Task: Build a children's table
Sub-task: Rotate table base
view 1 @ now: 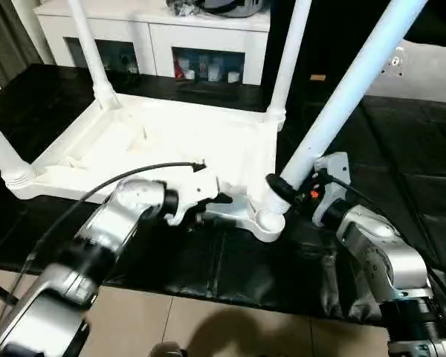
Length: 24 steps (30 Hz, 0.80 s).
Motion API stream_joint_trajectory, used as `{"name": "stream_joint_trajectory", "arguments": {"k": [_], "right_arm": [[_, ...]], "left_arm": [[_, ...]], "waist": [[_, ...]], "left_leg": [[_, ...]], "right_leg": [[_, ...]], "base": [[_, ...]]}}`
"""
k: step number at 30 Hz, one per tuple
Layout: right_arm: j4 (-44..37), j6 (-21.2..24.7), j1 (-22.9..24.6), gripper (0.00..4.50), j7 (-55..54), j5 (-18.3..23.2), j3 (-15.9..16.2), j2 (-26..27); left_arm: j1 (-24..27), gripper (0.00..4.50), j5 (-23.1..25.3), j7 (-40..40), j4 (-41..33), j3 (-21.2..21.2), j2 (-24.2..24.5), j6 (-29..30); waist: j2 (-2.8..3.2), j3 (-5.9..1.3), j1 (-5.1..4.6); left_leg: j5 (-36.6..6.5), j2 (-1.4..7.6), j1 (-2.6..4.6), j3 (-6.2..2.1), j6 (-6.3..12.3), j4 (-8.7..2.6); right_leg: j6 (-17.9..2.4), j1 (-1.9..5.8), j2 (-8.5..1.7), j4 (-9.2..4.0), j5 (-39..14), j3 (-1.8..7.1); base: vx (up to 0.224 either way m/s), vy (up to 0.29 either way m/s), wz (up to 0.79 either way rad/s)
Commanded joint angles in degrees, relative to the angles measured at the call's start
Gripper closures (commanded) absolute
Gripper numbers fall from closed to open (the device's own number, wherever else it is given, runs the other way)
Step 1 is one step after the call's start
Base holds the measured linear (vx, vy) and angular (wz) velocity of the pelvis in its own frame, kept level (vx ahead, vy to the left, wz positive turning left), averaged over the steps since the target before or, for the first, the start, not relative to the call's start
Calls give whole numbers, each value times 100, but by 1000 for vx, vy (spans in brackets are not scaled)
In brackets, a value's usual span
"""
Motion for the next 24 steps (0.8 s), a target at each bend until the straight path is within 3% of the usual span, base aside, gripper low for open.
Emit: {"name": "stream_joint_trajectory", "arguments": {"k": [1, 3, 4, 8, 9, 10, 13, 15, 20, 24], "right_arm": [[-166, -49, 45, 259, 47, 72, -57, -73], [-187, -60, 72, 259, 56, 58, -67, -112], [-207, -64, 91, 259, 54, 55, -80, -127], [-267, -67, 154, 259, 50, 61, -151, -156], [-284, -66, 182, 259, 52, 68, -183, -175], [-284, -66, 182, 259, 52, 68, -183, -175], [-324, -57, 218, 259, 42, 74, -219, -216], [-327, -60, 221, 259, 32, 75, -233, -234], [-350, -39, 207, 259, 10, 54, -263, -213], [-378, -31, 209, 259, -7, 48, -251, -199]], "left_arm": [[-200, 237, 142, -66, 368, -17, -45, -205], [-355, 237, 212, -159, 720, -39, -97, -346], [-419, 267, 252, -191, 865, -58, -114, -406], [-587, 283, 340, -309, 1262, -99, -177, -529], [-665, 283, 398, -443, 1466, -133, -202, -593], [-665, 312, 398, -443, 1466, -133, -202, -593], [-761, 321, 438, -746, 1739, -150, -240, -632], [-815, 345, 495, -803, 1914, -141, -265, -715], [-921, 391, 710, -612, 2296, -156, -308, -877], [-933, 412, 923, -481, 2425, -273, -260, -822]], "waist": [[49, -437, -23], [127, -445, -22], [113, -437, -34], [111, -446, -5], [199, -443, -4], [143, -441, -22], [180, -437, -9], [158, -438, -8], [185, -447, -20], [183, -433, -18]], "left_leg": [[-972, 129, 22, -6, -61, -413], [-1006, 131, 31, -17, -71, -404], [-1048, 105, 31, -1, -49, -396], [-1003, 119, 17, -12, -3, -396], [-1013, 114, 16, -19, -7, -391], [-1062, 122, 23, -15, -3, -396], [-1095, 113, 24, -14, 25, -396], [-1057, 107, 22, -10, 51, -391], [-948, 109, 6, -9, 121, -381], [-1017, 115, 14, -12, 123, -393]], "right_leg": [[-697, 385, -392, -432, -1330, 309], [-770, 388, -397, -417, -1230, 305], [-755, 392, -370, -456, -1238, 298], [-777, 412, -404, -447, -1392, 296], [-787, 403, -400, -452, -1412, 293], [-797, 410, -394, -466, -1403, 289], [-803, 413, -405, -477, -1588, 287], [-791, 419, -401, -487, -1626, 284], [-806, 417, -391, -481, -1524, 276], [-764, 412, -404, -504, -1733, 274]], "base": [[0, 0, 0], [0, 0, 0], [0, 0, 0], [0, 0, 0], [0, 0, 0], [0, 0, 0], [0, 0, 0], [0, 0, 0], [0, 0, 0], [0, 0, 0]]}}
